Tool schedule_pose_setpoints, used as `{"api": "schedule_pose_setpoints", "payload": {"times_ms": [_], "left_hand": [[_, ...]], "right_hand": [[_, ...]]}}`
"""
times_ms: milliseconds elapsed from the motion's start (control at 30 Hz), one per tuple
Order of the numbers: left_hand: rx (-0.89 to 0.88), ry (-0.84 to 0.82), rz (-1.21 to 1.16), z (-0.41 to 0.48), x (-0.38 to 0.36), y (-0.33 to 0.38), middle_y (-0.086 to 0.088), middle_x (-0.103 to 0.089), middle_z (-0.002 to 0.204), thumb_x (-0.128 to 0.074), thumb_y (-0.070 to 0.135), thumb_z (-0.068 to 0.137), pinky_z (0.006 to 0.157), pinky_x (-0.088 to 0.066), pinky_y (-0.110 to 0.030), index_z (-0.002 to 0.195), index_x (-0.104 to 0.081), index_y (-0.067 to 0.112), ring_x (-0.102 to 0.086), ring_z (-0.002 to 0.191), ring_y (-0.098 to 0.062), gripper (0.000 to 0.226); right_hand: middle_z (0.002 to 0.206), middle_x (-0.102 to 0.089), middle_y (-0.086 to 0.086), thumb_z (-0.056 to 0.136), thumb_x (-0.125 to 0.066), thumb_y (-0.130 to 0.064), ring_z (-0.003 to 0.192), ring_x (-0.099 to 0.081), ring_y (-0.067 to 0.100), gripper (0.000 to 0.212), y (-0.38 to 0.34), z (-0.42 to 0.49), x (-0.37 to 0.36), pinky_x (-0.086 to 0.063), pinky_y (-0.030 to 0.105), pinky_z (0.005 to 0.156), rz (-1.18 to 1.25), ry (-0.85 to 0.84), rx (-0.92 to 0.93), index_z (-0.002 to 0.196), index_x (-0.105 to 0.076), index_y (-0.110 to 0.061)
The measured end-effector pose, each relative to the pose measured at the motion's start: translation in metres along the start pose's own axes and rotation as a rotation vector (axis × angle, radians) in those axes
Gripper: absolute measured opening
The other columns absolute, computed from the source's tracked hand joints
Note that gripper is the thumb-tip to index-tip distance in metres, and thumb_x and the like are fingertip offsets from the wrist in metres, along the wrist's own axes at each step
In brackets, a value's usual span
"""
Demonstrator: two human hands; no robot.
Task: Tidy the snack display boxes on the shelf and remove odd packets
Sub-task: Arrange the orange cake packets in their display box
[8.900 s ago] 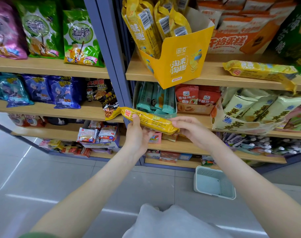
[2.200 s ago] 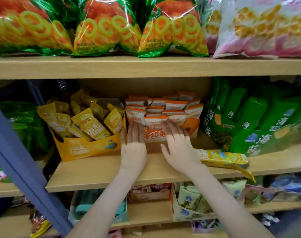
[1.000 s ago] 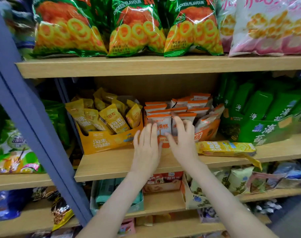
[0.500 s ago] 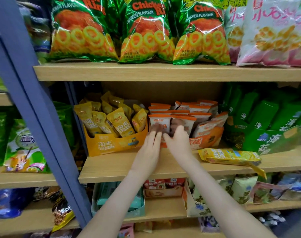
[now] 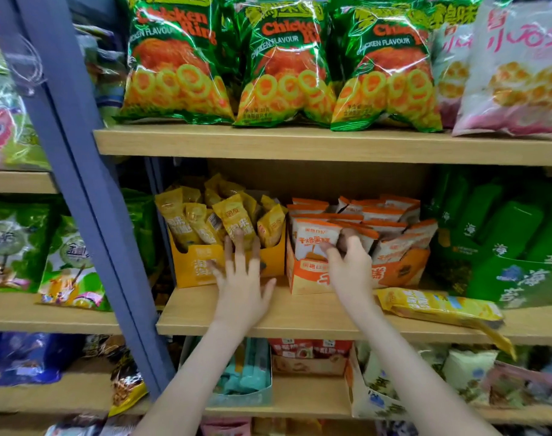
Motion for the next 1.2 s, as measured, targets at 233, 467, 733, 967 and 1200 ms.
{"api": "schedule_pose_setpoints", "payload": {"times_ms": [233,467,733,967,1200], "left_hand": [[0.195,0.026,-0.24,-0.008,0.035,0.03,-0.025,-0.016,0.156,-0.053,0.046,0.084,0.104,-0.025,-0.075,0.141,-0.038,0.004,-0.011,0.145,-0.045,0.073],[0.049,0.061,-0.692,-0.058,0.096,0.077,0.006,-0.029,0.141,-0.067,0.041,0.085,0.105,-0.023,-0.005,0.149,-0.014,0.013,-0.028,0.131,0.0,0.088],[0.199,-0.441,-0.527,-0.144,0.048,0.033,-0.003,-0.051,0.128,-0.068,0.033,0.084,0.075,-0.053,-0.04,0.146,-0.02,0.02,-0.059,0.104,-0.021,0.079],[0.236,-0.641,-0.541,-0.201,0.036,0.016,0.0,-0.04,0.144,-0.069,0.032,0.084,0.084,-0.047,-0.034,0.154,-0.006,0.028,-0.051,0.118,-0.019,0.094],[0.304,-0.826,-0.828,-0.211,0.027,0.002,0.009,-0.053,0.118,-0.073,0.017,0.078,0.067,-0.042,-0.009,0.146,-0.012,0.038,-0.057,0.093,0.002,0.093]], "right_hand": [[0.101,-0.062,-0.005,0.093,-0.056,0.002,0.096,-0.063,0.0,0.028,-0.054,-0.023,0.044,-0.05,0.016,0.079,0.415,0.07,0.266,0.11,-0.048,-0.018],[0.101,-0.065,-0.004,0.092,-0.06,-0.001,0.095,-0.065,0.007,0.026,-0.055,-0.065,0.023,-0.054,0.023,0.078,0.399,-0.298,0.178,0.104,-0.051,-0.022],[0.097,-0.063,-0.005,0.094,-0.06,-0.017,0.089,-0.058,0.006,0.013,0.018,-0.115,-0.02,-0.048,0.026,0.077,0.235,-0.549,-0.167,0.094,-0.059,-0.03],[0.08,-0.063,-0.009,0.089,-0.065,-0.008,0.073,-0.055,0.0,0.016,0.054,-0.152,-0.045,-0.044,0.023,0.072,-0.033,-0.772,-0.196,0.081,-0.063,-0.022],[0.079,-0.063,0.001,0.092,-0.06,-0.005,0.071,-0.058,0.009,0.016,0.075,-0.167,-0.055,-0.045,0.02,0.062,0.173,-0.767,-0.598,0.08,-0.064,-0.016]]}}
Point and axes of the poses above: each hand's wrist, its own z-axis towards the middle knuckle, its own x-axis out of the back of the hand, y = z × x, the point moved 5 cm from there along z, towards the middle knuckle
